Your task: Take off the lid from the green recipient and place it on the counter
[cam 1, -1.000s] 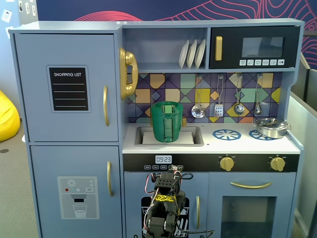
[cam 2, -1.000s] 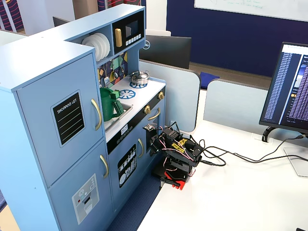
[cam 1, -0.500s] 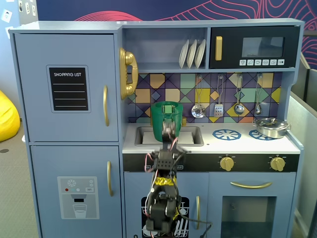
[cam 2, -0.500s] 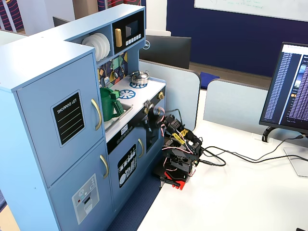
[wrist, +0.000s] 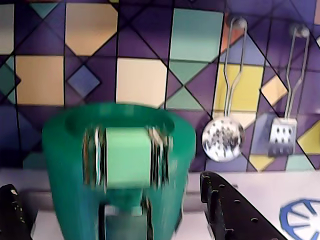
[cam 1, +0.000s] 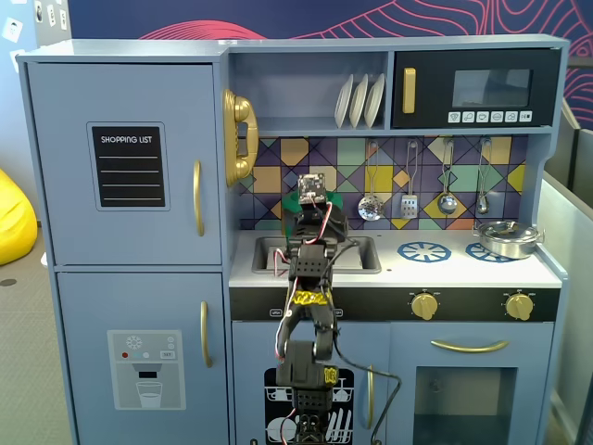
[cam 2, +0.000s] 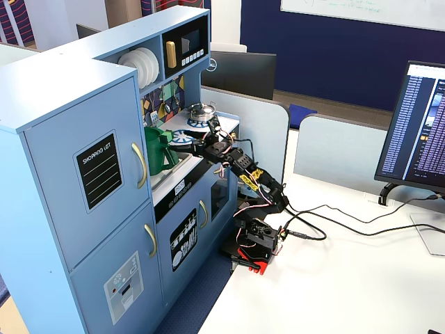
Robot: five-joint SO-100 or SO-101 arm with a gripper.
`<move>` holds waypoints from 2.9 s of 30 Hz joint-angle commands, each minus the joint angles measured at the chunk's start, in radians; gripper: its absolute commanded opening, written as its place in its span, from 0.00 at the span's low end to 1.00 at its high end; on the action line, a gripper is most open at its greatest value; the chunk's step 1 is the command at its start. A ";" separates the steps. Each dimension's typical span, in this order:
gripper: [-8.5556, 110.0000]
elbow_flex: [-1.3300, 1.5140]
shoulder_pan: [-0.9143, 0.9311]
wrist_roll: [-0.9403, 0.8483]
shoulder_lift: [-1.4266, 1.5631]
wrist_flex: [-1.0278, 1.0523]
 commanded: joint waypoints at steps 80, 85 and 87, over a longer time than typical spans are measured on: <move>0.07 -0.012 0.548 0.084 -0.377 -0.474; 0.07 0.092 0.532 0.080 -0.407 -0.558; 0.07 0.120 0.522 0.077 -0.425 -0.594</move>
